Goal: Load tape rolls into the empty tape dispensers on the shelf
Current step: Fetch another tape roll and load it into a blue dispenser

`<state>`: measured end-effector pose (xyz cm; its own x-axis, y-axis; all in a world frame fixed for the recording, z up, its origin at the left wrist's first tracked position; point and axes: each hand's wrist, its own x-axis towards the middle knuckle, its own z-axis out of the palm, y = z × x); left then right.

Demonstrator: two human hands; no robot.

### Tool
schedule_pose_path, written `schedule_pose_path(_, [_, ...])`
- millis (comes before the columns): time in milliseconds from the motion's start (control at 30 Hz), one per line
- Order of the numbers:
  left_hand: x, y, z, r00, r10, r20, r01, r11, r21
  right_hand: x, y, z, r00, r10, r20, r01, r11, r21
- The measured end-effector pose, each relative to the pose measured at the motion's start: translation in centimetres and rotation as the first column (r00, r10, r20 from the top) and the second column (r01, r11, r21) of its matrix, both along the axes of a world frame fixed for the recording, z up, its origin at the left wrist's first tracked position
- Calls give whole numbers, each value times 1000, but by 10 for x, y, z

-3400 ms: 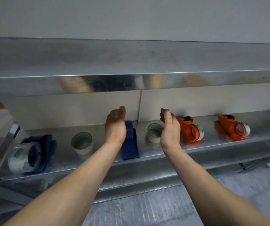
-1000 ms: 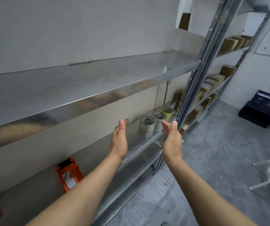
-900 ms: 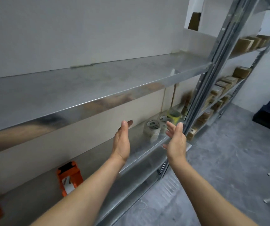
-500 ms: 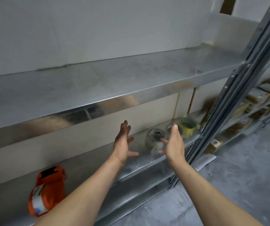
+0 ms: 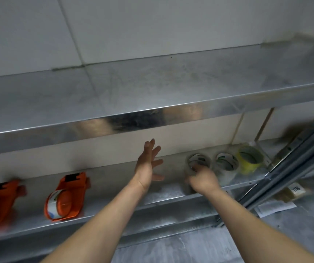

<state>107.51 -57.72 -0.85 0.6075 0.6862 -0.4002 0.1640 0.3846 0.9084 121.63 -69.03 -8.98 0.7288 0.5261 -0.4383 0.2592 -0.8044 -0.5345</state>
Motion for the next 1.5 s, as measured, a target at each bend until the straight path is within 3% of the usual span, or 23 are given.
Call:
schedule_pose_path(300, [-13, -1, -10, 994, 108, -11, -108, 994, 25, 4, 10, -10, 988, 122, 100, -110, 987, -119])
schedule_pose_path(400, [-16, -2, -11, 993, 117, -28, -115, 992, 51, -5, 17, -2, 997, 68, 39, -67, 998, -14])
schedule_pose_path(467, [-18, -2, -11, 987, 135, -83, -126, 987, 99, -14, 28, 9, 993, -75, -93, 92, 976, 197])
schedule_pose_path(533, [-19, -3, -12, 972, 182, -146, -161, 976, 145, -23, 39, 24, 898, -176, -403, 334, 869, 365])
schedule_pose_path(600, [-21, -2, -12, 960, 228, -165, -190, 957, 218, -34, 47, 44, 752, -158, -640, 477, 801, 363])
schedule_pose_path(667, [-24, -2, -10, 958, 223, -181, -156, 934, 322, -47, 54, 58, 696, -65, -715, 470, 794, 386])
schedule_pose_path(767, [-33, 0, -4, 953, 249, -174, -176, 920, 351, -66, 63, 71, 747, 73, -661, 355, 797, 489])
schedule_pose_path(967, [-72, 10, 9, 945, 326, -26, -316, 931, 182, -100, 75, 91, 893, 178, -414, 135, 770, 624])
schedule_pose_path(1200, [-146, 24, 22, 926, 365, 92, -372, 926, 70, -170, 86, 113, 835, 331, -439, 148, 634, 759])
schedule_pose_path(1333, [-195, 33, 28, 889, 448, 97, -450, 893, -5, -225, 99, 121, 806, 346, -481, 161, 655, 739])
schedule_pose_path(1500, [-265, 32, 35, 856, 496, 146, -503, 864, 11, -304, 113, 121, 837, 337, -432, 111, 668, 736])
